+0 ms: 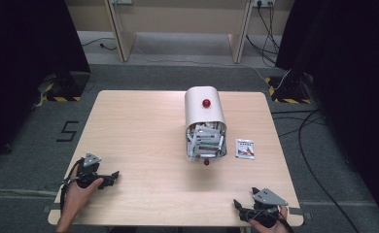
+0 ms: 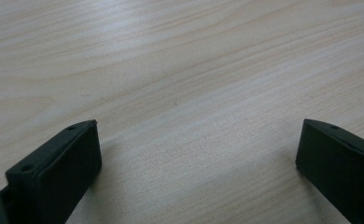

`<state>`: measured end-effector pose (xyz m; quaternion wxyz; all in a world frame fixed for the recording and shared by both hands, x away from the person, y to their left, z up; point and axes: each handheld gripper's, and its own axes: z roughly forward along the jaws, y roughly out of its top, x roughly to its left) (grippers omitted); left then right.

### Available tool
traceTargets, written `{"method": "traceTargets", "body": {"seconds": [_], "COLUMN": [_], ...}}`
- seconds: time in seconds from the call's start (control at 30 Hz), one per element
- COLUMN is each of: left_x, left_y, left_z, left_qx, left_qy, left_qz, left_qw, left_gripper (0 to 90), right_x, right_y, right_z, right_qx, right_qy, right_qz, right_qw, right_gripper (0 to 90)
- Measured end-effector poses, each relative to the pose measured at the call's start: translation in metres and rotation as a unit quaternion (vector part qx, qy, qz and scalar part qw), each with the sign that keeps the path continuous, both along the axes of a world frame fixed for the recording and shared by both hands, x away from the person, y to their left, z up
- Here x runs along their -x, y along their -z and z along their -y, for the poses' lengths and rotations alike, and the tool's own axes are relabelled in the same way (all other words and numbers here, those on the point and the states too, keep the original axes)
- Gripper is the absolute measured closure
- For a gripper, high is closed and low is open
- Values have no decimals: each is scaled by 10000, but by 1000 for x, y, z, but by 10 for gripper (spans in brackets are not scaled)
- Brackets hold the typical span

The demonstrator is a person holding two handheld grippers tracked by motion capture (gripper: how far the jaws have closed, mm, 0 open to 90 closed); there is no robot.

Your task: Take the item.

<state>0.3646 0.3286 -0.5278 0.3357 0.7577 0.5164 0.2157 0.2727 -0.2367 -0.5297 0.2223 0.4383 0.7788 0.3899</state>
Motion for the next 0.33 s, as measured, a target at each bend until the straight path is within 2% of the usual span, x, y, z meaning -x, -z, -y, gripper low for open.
{"method": "traceTargets", "body": {"seconds": [0.33], "left_x": [0], "left_y": [0], "left_z": [0], "left_qx": [-1], "left_qy": [0], "left_qz": [0], "left_qw": [10000], "left_gripper": [0], "right_x": [1], "right_y": [1], "right_z": [1], "right_qx": [-1], "right_qy": [-14], "right_qz": [42], "right_qw": [10000], "right_gripper": [172]}}
